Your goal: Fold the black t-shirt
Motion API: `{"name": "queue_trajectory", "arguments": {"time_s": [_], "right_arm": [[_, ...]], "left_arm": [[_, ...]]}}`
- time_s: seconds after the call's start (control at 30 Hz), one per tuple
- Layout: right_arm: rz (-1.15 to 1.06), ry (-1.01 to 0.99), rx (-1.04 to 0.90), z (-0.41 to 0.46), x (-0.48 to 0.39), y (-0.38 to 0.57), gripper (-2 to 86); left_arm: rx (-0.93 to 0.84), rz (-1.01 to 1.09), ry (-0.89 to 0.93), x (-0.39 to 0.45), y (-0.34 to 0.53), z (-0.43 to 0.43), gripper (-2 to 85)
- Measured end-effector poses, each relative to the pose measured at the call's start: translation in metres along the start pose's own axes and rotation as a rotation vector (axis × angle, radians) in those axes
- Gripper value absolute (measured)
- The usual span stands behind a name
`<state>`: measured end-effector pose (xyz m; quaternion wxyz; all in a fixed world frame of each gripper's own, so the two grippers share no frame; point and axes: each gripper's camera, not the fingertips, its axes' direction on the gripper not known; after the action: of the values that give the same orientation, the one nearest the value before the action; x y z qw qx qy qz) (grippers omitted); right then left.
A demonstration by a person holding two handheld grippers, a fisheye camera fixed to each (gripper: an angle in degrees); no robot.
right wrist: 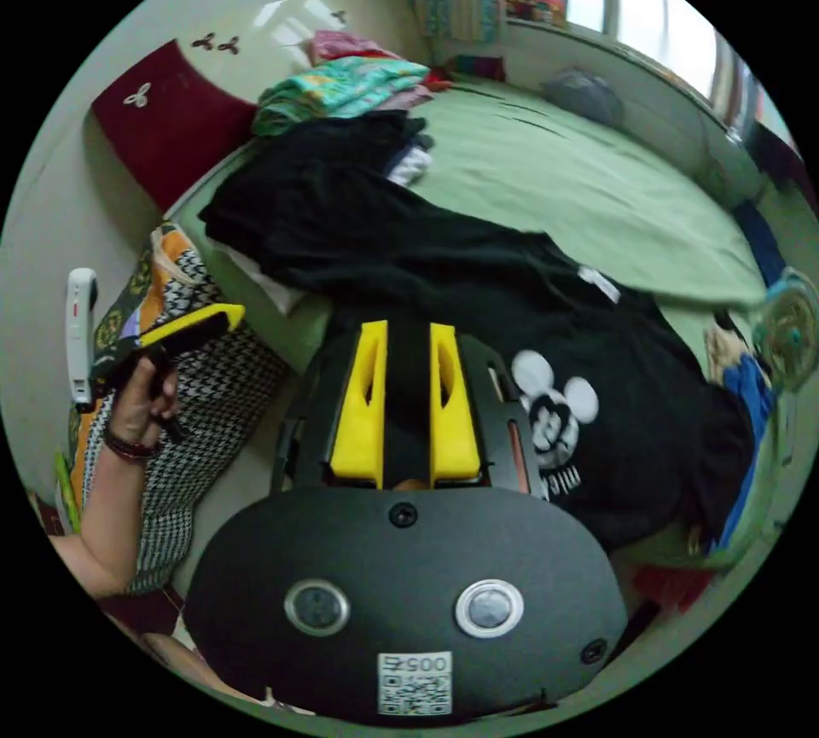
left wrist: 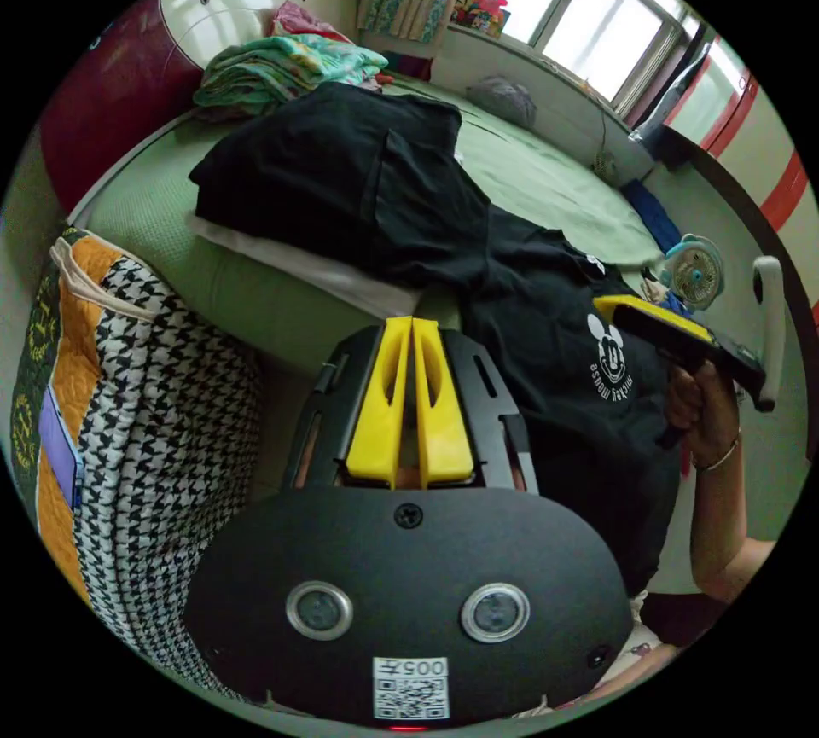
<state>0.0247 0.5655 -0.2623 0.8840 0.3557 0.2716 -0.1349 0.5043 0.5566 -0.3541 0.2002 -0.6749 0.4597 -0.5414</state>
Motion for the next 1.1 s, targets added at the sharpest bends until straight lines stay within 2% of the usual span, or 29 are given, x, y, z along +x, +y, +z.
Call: {"name": "queue_trajectory", "arguments": {"time_s": [0.1, 0.17, 0.27, 0.4, 0.53, 0.6, 0.73, 1.0, 1.1], "right_arm": [[-0.093, -0.036, 0.028, 0.016, -0.03, -0.053, 11.7], [-0.12, -0.059, 0.061, 0.024, -0.045, -0.084, 11.5], [-0.131, -0.116, 0.06, 0.041, -0.063, -0.133, 11.5], [-0.058, -0.074, 0.024, 0.075, -0.073, -0.189, 12.0], [-0.004, -0.069, -0.048, 0.107, -0.07, -0.224, 9.8], [-0.009, -0.033, -0.054, 0.113, -0.068, -0.231, 7.1], [-0.013, -0.086, 0.018, 0.098, -0.055, -0.239, 1.2], [0.015, -0.1, 0.141, 0.044, 0.002, -0.233, -0.5], [0.06, -0.072, 0.16, 0.028, 0.037, -0.218, -0.6]], "left_arm": [[0.01, 0.004, 0.056, -0.01, -0.017, 0.0, 10.3], [0.009, 0.0, 0.037, -0.015, -0.026, 0.002, 11.0], [0.02, -0.011, -0.036, -0.022, -0.037, 0.007, 11.3], [-0.058, -0.024, 0.001, -0.031, -0.048, 0.025, 12.2], [-0.057, -0.062, -0.045, -0.036, -0.049, 0.029, 8.1], [-0.058, -0.074, -0.038, -0.038, -0.05, 0.028, 6.2], [-0.04, -0.046, -0.031, -0.033, -0.051, 0.021, 5.6], [0.053, 0.121, -0.074, 0.02, -0.05, -0.008, 4.6], [0.045, 0.169, -0.023, 0.045, -0.043, -0.006, 5.3]]}}
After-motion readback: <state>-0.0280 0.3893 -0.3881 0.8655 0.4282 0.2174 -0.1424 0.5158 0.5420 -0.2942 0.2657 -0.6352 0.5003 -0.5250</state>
